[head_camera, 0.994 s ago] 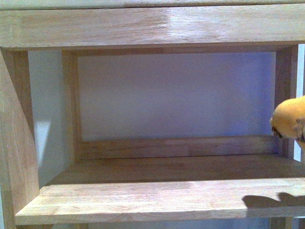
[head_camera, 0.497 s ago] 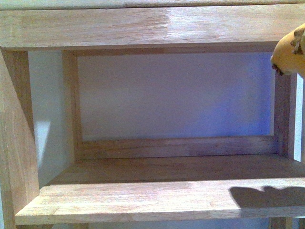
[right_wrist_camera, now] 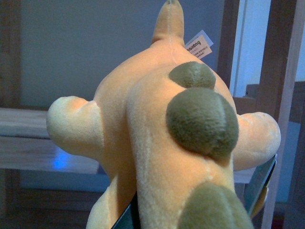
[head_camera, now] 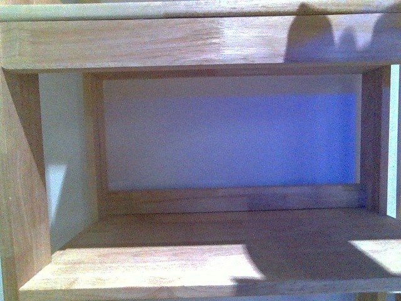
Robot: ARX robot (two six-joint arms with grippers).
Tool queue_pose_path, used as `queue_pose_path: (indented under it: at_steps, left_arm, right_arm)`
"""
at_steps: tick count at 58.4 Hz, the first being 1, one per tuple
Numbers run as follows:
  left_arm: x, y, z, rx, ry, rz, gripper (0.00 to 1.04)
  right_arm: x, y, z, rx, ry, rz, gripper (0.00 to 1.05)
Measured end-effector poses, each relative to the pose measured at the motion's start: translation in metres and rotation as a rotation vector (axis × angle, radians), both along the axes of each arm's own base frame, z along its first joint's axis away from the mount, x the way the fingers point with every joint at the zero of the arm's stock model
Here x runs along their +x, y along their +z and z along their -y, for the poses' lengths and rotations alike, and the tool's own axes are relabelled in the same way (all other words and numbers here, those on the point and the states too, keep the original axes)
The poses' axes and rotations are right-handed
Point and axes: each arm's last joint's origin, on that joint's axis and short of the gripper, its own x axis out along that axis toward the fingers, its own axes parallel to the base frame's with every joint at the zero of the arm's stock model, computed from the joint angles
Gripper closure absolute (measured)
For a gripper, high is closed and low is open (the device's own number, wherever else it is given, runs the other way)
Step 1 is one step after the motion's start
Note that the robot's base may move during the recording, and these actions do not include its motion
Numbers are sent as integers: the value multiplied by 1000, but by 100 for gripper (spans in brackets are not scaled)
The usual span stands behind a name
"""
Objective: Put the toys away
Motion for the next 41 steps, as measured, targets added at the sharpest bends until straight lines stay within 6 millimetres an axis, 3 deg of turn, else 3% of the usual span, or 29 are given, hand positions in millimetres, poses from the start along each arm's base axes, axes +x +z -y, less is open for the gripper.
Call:
queue_pose_path:
  at_steps: [28, 41]
  left_arm:
    - [0, 0, 0, 0, 0, 0, 6]
    - [0, 0, 0, 0, 0, 0, 6]
  right_arm:
    - [2, 60, -14, 13, 255, 29, 96]
    - [28, 79, -8, 51, 333, 41, 96]
